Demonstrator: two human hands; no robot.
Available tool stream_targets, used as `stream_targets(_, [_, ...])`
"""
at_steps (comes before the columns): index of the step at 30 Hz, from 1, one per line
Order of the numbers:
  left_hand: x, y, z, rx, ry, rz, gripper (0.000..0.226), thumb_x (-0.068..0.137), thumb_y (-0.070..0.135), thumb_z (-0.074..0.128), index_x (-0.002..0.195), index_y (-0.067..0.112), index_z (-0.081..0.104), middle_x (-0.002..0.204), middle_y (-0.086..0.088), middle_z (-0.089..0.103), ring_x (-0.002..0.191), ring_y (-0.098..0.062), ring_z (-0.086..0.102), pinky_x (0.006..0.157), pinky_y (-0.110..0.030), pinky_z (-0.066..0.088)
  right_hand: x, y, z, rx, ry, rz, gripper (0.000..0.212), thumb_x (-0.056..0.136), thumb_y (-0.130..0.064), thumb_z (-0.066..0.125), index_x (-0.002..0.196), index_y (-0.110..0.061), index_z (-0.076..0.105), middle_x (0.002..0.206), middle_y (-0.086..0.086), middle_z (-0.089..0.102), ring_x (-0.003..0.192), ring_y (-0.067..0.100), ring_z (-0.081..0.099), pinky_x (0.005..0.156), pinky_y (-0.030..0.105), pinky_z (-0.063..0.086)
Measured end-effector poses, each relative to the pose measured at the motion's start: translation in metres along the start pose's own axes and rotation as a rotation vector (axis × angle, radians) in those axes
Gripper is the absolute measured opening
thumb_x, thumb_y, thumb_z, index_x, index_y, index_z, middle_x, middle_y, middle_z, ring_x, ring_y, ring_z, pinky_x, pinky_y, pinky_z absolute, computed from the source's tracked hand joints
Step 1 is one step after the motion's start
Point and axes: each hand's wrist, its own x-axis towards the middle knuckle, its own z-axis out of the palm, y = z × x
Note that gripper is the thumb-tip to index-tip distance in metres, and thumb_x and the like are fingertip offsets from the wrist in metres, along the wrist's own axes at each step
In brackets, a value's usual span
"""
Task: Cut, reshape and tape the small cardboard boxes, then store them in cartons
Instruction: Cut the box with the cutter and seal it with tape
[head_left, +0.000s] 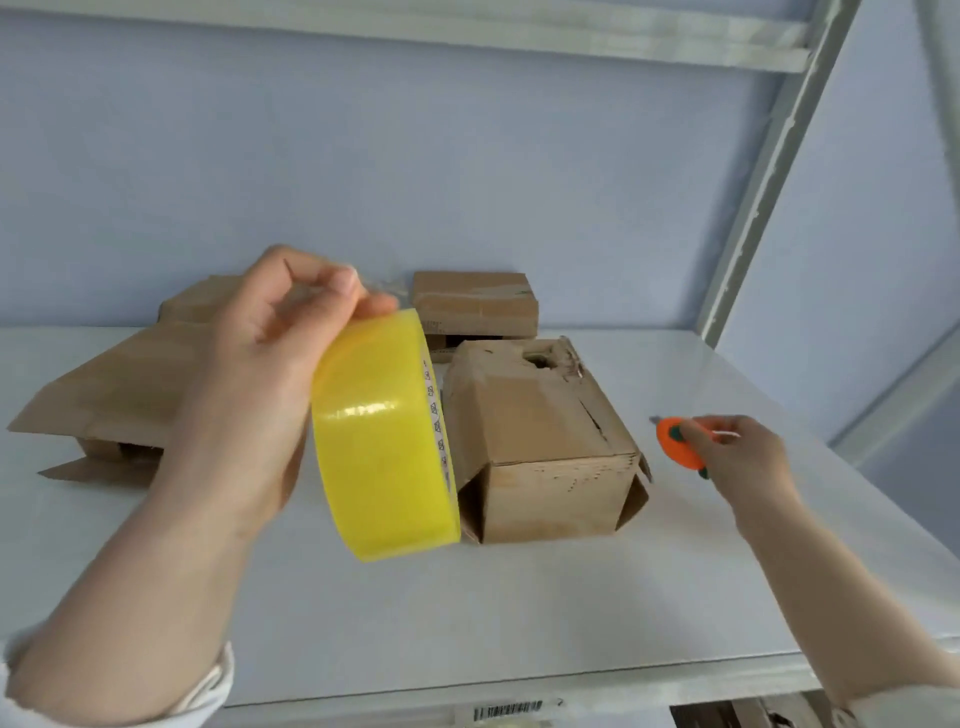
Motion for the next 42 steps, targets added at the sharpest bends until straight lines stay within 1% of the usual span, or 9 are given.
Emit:
stream_targets(3, [-0.005,0.001,0.021,-0.03,-0.016,-0.072,0.012,0.073,0.033,0.056,0.075,0.022,0.053,0.072,0.008,0.07,0.071,-0.009,0.066,0.065,-0.021,0.054,0.011,0.033,0.009,-0.157,-0.11,0.007,0.025,0.079,-0.035,0.07,0.093,-0.016,0.062,0.1,0.006,0.066,0.086,0.023,0.058,0.066,0.03,0.043])
stream_targets(8, [-0.015,-0.004,0.057,-0.042,0.001,-0.165,0.012,0.087,0.023,0.053,0.076,0.018,0.053,0.066,0.01,0.068,0.061,-0.004,0.063,0.056,-0.014,0.05,0.019,0.043,0.016,-0.267,-0.155,-0.091,0.033,0.082,-0.045,0.064,0.104,-0.021,0.063,0.11,0.0,0.063,0.106,0.021,0.054,0.084,0.033,0.044])
stream_targets(10, [-0.019,-0.003,0.068,-0.025,0.011,-0.178,0.014,0.088,0.021,0.053,0.075,0.016,0.056,0.064,0.01,0.066,0.057,-0.002,0.06,0.054,-0.012,0.048,0.008,0.031,0.003,-0.129,-0.109,-0.215,0.039,0.086,-0.046,0.058,0.114,-0.019,0.061,0.119,0.001,0.059,0.118,0.016,0.048,0.086,0.024,0.041])
stream_targets(13, [-0.019,0.0,0.084,0.002,-0.009,-0.16,0.015,0.088,0.022,0.055,0.075,0.014,0.058,0.064,0.011,0.067,0.058,-0.001,0.06,0.054,-0.012,0.048,-0.042,-0.005,-0.027,0.436,-0.283,-0.466,0.034,0.084,-0.056,0.053,0.101,-0.029,0.062,0.113,-0.01,0.061,0.102,0.002,0.055,0.07,0.007,0.044])
stream_targets(16, [-0.011,-0.001,0.105,0.039,-0.02,-0.137,0.014,0.089,0.021,0.057,0.079,0.011,0.059,0.064,0.011,0.067,0.062,-0.001,0.06,0.063,-0.019,0.047,-0.083,-0.024,-0.032,0.372,-0.622,-0.897,0.052,0.074,-0.073,0.051,0.108,-0.034,0.059,0.11,-0.012,0.06,0.107,0.011,0.053,0.084,0.015,0.043])
stream_targets(18, [-0.003,-0.001,0.116,0.043,-0.014,-0.14,0.013,0.089,0.019,0.057,0.085,0.007,0.058,0.061,0.013,0.066,0.061,0.001,0.06,0.067,-0.021,0.045,-0.089,-0.03,-0.026,0.356,-0.762,-0.861,0.052,0.069,-0.072,0.059,0.103,-0.033,0.061,0.102,-0.006,0.066,0.094,0.014,0.061,0.075,0.022,0.049])
stream_targets(21, [0.013,-0.003,0.124,0.032,-0.049,-0.194,0.013,0.088,0.02,0.059,0.083,0.008,0.059,0.056,0.013,0.063,0.058,0.0,0.058,0.067,-0.021,0.044,-0.085,-0.039,-0.023,0.387,-0.745,-0.787,0.057,0.063,-0.074,0.063,0.096,-0.028,0.06,0.089,0.005,0.07,0.082,0.022,0.065,0.069,0.034,0.052])
stream_targets(32, [0.074,-0.024,0.117,-0.114,-0.273,-0.394,0.02,0.083,0.026,0.064,0.075,0.007,0.063,0.073,-0.007,0.062,0.069,-0.018,0.06,0.068,-0.029,0.051,-0.064,-0.075,-0.012,0.36,-0.683,-0.675,0.06,0.051,-0.078,0.067,0.096,-0.039,0.06,0.084,0.005,0.07,0.082,0.023,0.067,0.07,0.027,0.053])
stream_targets(42, [0.11,-0.048,0.122,-0.126,-0.378,-0.545,0.019,0.085,0.027,0.064,0.075,0.012,0.063,0.068,0.0,0.065,0.074,-0.017,0.06,0.062,-0.032,0.053,-0.056,-0.094,-0.003,0.299,-0.6,-0.543,0.033,0.069,-0.04,0.069,0.088,-0.016,0.059,0.067,-0.004,0.071,0.063,0.004,0.065,0.056,0.012,0.045])
